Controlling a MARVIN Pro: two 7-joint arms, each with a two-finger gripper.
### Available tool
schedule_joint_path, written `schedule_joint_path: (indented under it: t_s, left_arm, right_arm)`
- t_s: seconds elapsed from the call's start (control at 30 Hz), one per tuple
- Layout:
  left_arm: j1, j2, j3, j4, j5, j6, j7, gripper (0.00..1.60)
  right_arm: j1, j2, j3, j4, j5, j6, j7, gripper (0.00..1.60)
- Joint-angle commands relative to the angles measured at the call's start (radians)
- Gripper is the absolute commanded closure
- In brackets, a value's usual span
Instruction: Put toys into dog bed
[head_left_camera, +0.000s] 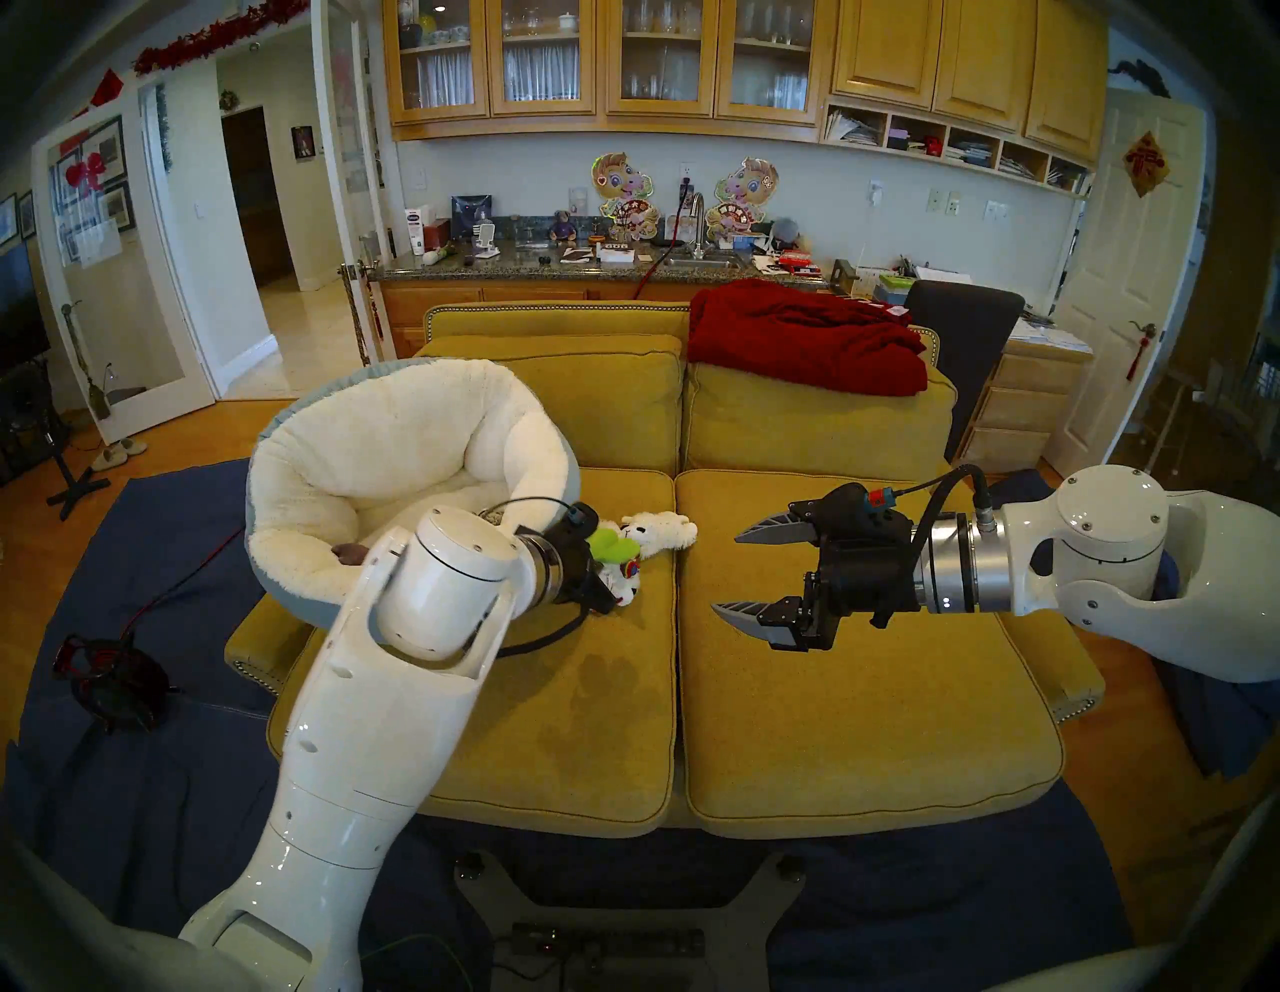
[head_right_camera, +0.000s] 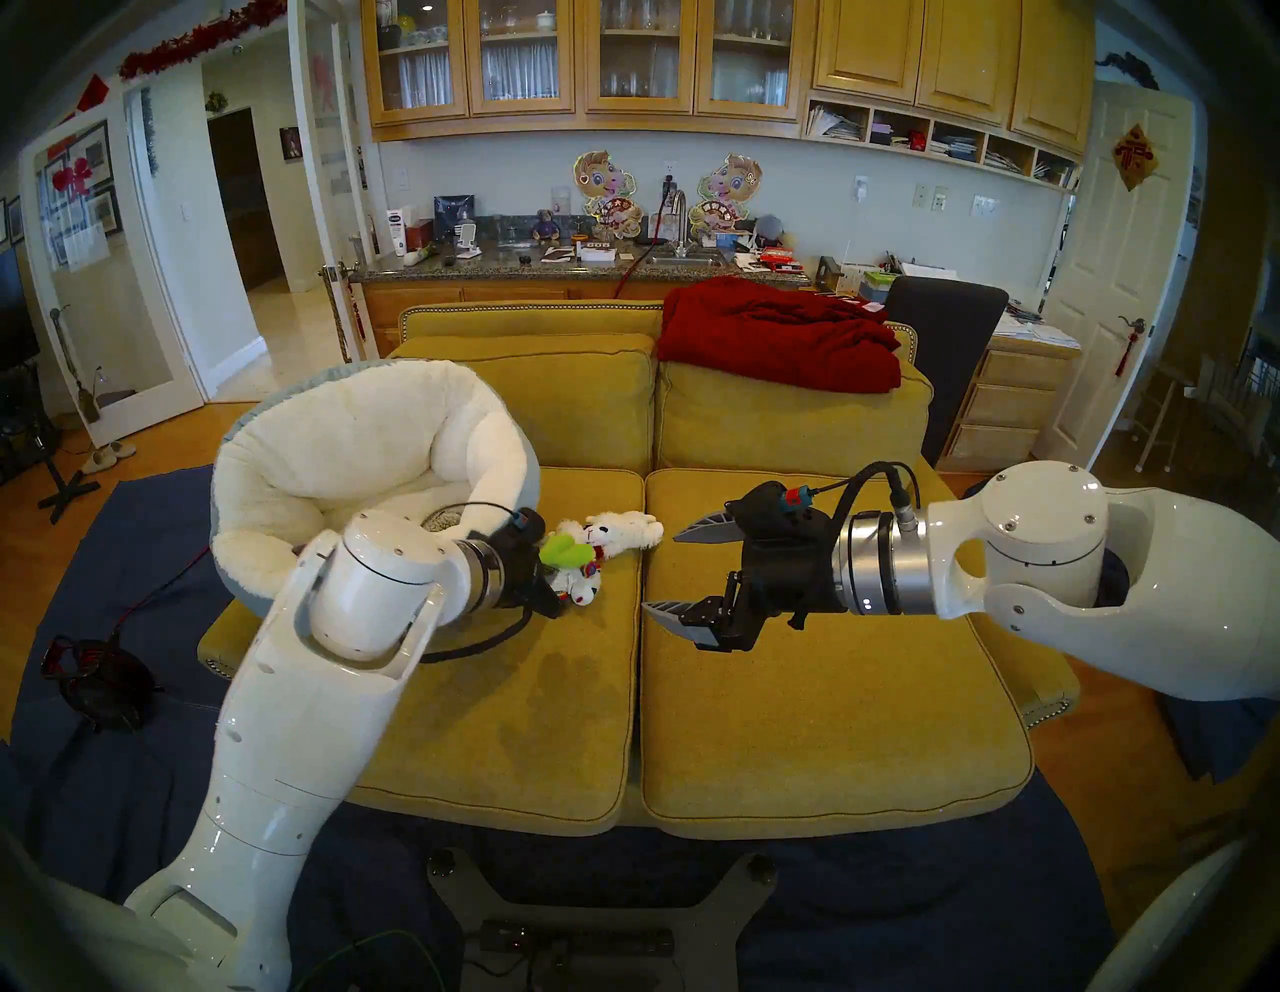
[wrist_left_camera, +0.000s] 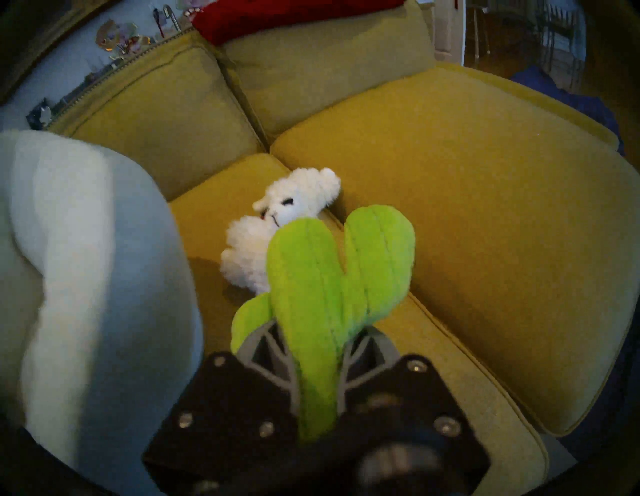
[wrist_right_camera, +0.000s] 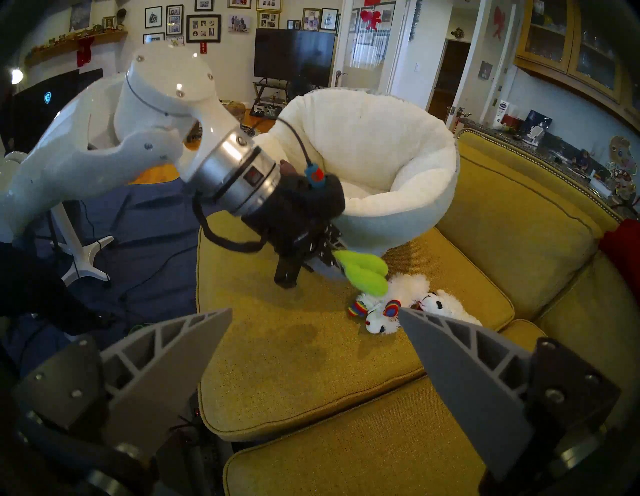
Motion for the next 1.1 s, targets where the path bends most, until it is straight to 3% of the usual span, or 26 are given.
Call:
schedule_joint_path:
  t_s: [0.0,0.1,0.23,0.5,0.6,0.87,1.0,1.03,1.07]
  left_arm:
    - [-0.075,0.03,-0.119,-0.119,-0.004,-0.003,-0.023,1.6]
    - [-0.087,0.047,-0.183,-0.158,-0.004,-0.003,-0.047,1.6]
    - [-0.109,0.059,-0.231,-0.144,-0.002,-0.003,-0.068,1.6]
    - [-0.169,0.087,-0.312,-0.039,0.012,-0.003,-0.117,1.6]
    - [-0.222,0.096,-0.326,0.045,0.024,-0.003,-0.136,1.6]
    - [-0.257,0.114,-0.342,0.143,0.045,-0.003,-0.142,1.6]
    - [-0.321,0.118,-0.341,0.222,0.057,-0.003,-0.152,1.6]
    - [-0.269,0.126,-0.352,0.185,0.051,-0.003,-0.144,1.56]
    - [-0.306,0.124,-0.347,0.222,0.057,-0.003,-0.151,1.44]
  right_arm:
    - [0.02,-0.002,0.019,0.0,0.0,-0.008,-0.003,0.0]
    - [0.02,-0.002,0.019,0.0,0.0,-0.008,-0.003,0.0]
    - [0.021,-0.002,0.02,0.0,0.0,-0.009,-0.003,0.0]
    - [0.021,-0.002,0.02,0.0,0.0,-0.009,-0.003,0.0]
    - [0.021,-0.002,0.02,0.0,0.0,-0.009,-0.003,0.0]
    - [0.021,-0.002,0.02,0.0,0.0,-0.009,-0.003,0.0]
    - [0.021,-0.002,0.02,0.0,0.0,-0.009,-0.003,0.0]
    - [0.021,-0.002,0.02,0.0,0.0,-0.009,-0.003,0.0]
    - [0.021,-0.002,0.02,0.0,0.0,-0.009,-0.003,0.0]
